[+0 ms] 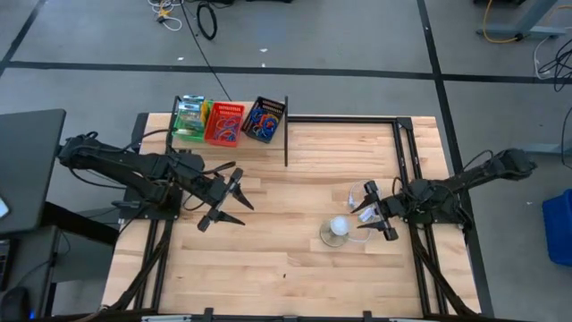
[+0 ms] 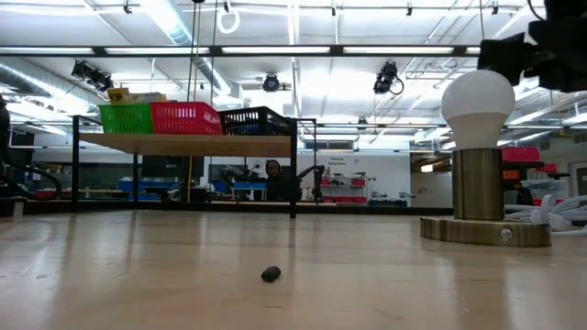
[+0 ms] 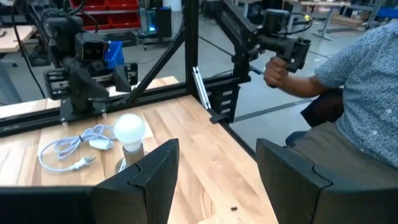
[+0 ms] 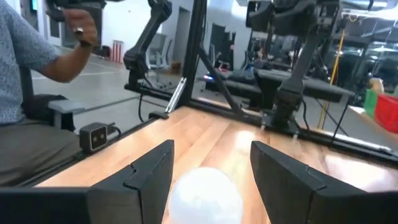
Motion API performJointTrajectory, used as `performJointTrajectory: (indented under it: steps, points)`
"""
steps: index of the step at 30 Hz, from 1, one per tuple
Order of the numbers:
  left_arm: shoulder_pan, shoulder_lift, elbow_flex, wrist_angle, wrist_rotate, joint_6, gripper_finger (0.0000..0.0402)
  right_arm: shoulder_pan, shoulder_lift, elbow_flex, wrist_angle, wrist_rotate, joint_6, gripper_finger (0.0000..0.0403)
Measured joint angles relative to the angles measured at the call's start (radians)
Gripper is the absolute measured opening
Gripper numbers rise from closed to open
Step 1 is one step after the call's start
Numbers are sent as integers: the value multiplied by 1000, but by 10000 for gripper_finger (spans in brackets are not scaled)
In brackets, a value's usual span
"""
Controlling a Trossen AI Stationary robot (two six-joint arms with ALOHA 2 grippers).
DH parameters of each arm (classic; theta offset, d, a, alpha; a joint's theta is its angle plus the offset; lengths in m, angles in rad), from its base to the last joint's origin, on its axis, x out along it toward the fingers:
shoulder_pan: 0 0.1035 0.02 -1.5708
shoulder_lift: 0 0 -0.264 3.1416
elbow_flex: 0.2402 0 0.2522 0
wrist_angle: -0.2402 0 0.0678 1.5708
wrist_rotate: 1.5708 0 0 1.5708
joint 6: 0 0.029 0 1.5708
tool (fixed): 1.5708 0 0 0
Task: Pick & Place Office Desk Supplies
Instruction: Return to Home Position
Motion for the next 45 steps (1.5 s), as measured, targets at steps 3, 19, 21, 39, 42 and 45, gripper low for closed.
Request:
performJointTrajectory:
  steps: [3,19,21,39,42,45]
  points:
    - [0,7,0,1,-1,-4,219,0,-133,0,-113,-1,-10,222]
    - [-12,12,0,57,-34,-25,219,2,-596,0,-604,11,41,222]
    - [-27,9,0,67,-24,-5,219,2,-601,0,-610,12,63,222]
    - [-39,4,0,90,-26,16,219,2,-594,0,-620,126,62,222]
    - [-39,4,0,112,-26,35,219,2,-594,0,-620,126,49,222]
    - [-39,4,0,142,-26,38,219,2,-594,0,-620,126,54,222]
